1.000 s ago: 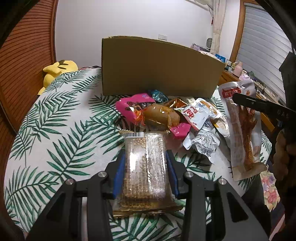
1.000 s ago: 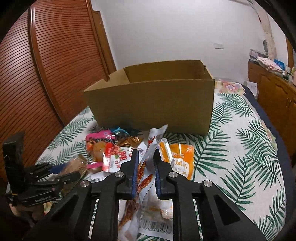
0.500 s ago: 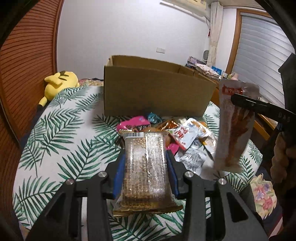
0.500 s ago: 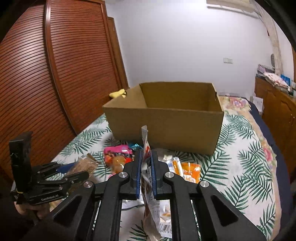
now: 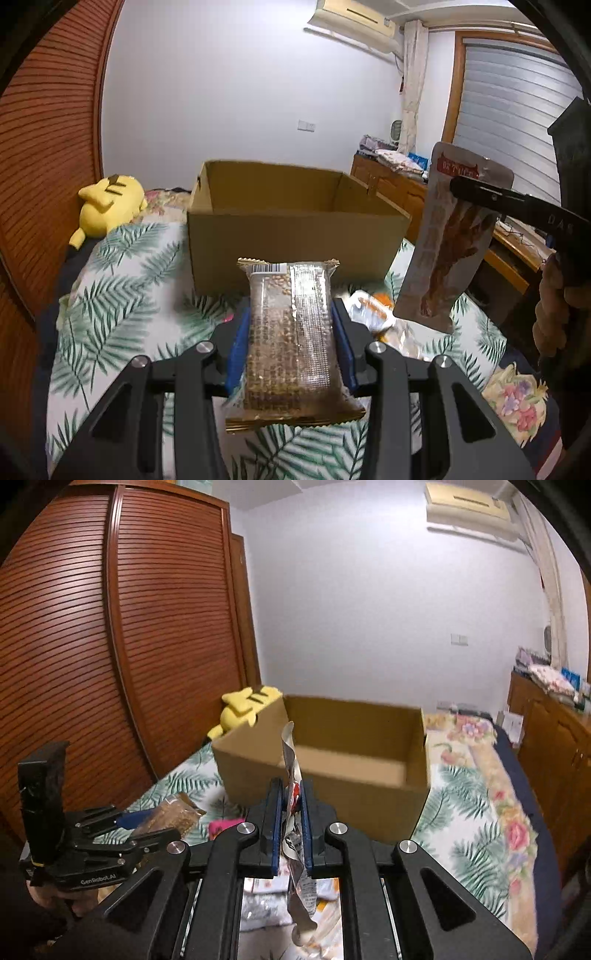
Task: Organize snacks
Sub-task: 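Lift both packets and carry them over the cardboard box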
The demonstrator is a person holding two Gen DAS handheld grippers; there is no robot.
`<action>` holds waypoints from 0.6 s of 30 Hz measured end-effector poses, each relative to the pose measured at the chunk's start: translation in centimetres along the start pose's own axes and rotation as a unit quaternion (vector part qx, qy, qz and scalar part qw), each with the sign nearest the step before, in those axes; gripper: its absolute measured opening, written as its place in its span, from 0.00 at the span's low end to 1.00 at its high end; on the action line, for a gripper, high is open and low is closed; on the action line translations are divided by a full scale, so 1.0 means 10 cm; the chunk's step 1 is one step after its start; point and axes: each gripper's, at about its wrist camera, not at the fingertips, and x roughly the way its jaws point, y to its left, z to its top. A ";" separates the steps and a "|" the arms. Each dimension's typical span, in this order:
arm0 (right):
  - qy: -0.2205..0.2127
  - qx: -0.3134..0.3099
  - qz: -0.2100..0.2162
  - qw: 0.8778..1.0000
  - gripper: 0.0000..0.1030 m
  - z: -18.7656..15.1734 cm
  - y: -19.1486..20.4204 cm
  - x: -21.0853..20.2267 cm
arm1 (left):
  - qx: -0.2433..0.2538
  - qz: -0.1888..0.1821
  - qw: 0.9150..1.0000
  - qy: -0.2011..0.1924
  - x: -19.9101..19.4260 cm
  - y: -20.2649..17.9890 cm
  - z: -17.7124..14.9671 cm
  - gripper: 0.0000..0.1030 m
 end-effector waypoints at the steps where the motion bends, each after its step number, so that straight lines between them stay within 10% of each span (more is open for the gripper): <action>1: -0.003 -0.003 0.000 1.000 0.06 0.05 -0.01 0.00 | 0.002 0.000 1.000 -0.004 0.00 0.00 0.07 0.38; 18: -0.038 -0.044 -0.032 0.998 0.06 0.90 -0.29 0.51 | 0.052 0.023 0.998 -0.041 0.50 0.12 1.22 0.38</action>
